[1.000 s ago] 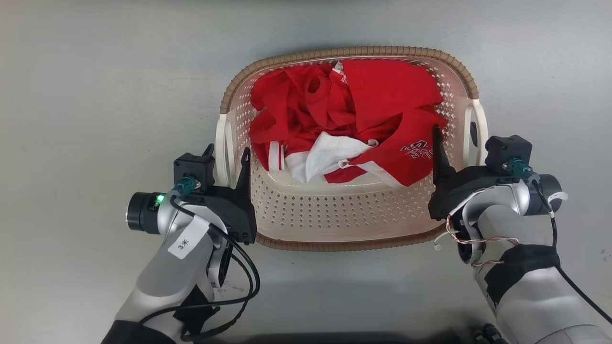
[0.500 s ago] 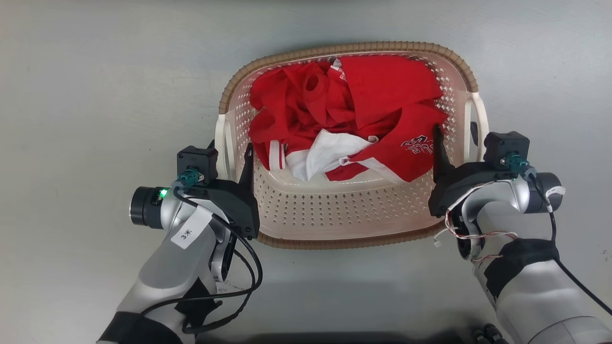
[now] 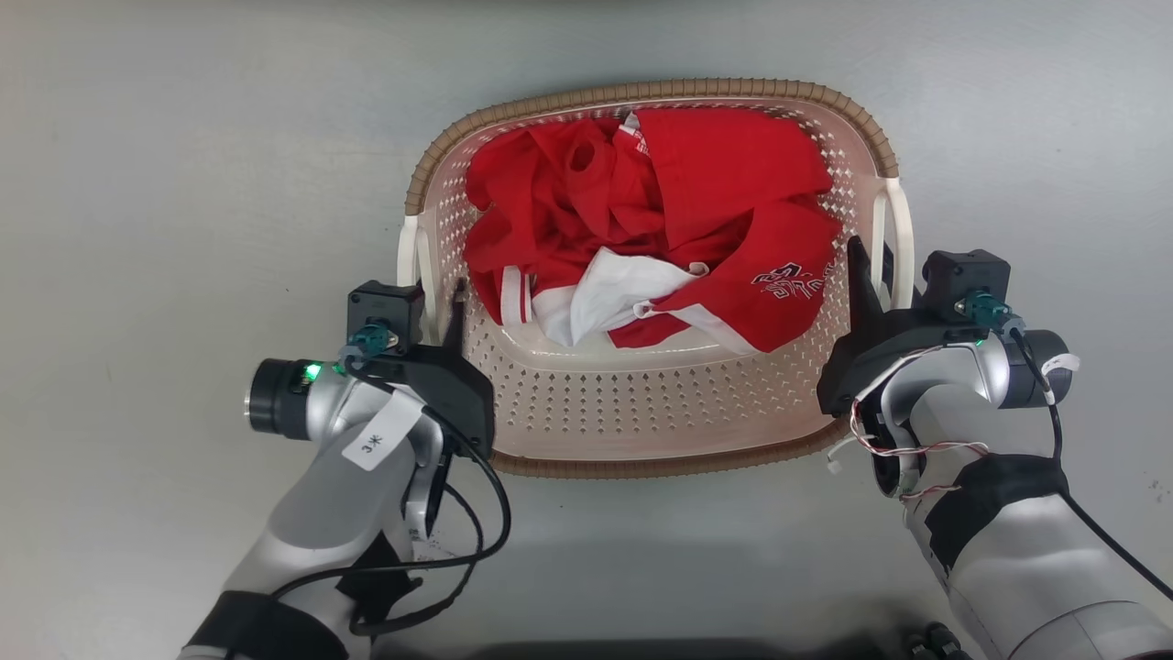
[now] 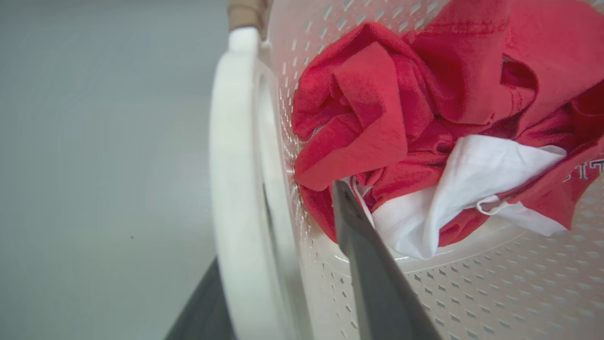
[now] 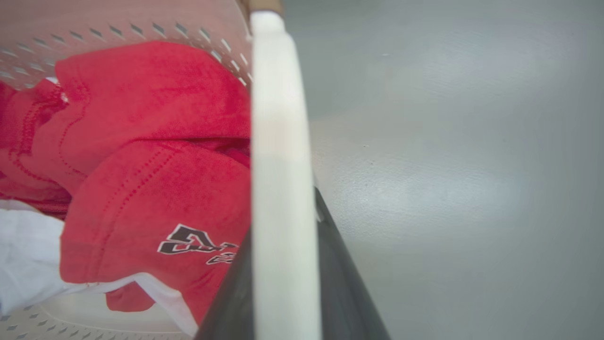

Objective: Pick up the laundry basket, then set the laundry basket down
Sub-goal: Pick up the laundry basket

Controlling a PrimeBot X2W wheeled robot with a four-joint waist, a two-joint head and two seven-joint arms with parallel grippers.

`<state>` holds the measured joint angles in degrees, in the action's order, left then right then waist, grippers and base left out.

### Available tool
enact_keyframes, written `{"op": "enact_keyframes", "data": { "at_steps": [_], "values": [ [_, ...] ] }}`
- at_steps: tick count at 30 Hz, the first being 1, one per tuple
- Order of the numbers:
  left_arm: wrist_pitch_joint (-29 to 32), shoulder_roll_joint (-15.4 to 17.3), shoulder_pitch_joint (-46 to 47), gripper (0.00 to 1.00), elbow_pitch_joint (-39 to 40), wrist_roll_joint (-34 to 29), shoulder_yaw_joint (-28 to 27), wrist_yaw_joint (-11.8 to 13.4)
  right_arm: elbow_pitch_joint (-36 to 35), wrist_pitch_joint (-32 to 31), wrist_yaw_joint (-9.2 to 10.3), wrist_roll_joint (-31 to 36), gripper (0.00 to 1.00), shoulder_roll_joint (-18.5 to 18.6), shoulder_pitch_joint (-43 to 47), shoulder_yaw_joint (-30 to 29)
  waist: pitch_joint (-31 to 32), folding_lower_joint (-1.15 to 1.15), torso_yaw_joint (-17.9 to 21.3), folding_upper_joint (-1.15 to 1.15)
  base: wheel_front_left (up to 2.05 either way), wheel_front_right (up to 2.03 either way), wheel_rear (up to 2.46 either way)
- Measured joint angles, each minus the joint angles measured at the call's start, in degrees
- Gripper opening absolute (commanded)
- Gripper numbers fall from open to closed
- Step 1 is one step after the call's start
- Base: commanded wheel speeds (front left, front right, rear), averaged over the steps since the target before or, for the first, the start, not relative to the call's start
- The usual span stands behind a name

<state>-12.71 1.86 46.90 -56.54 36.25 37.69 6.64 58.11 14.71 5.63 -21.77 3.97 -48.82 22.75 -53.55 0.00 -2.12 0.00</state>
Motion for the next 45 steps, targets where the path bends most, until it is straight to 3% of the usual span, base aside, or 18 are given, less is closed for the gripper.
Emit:
{"op": "enact_keyframes", "data": {
  "at_steps": [25, 35, 45],
  "values": [
    [-0.59, 0.34, -0.45, 0.0, -2.47, 6.21, 3.12, 0.58, 1.52, -0.01, 0.76, -5.46, 0.0, -0.21, 1.37, 4.09, 6.53, 0.0, -0.08, 0.0, 0.0, 0.0, 0.0],
    [-0.92, -0.04, -4.4, 0.0, -4.08, 9.62, 4.85, 0.57, 4.11, -0.02, 0.83, -7.9, 0.0, -0.6, 4.88, 6.62, 12.97, 0.0, -0.54, 0.0, 0.0, 0.0, 0.0],
    [2.9, -0.24, -8.66, 0.0, -6.04, 11.04, 7.82, -0.07, 5.98, -2.13, 0.83, -11.88, 0.0, -1.15, 10.43, 9.82, 20.82, -0.01, -1.13, 0.0, 0.0, 0.0, 0.0]
  ]
}}
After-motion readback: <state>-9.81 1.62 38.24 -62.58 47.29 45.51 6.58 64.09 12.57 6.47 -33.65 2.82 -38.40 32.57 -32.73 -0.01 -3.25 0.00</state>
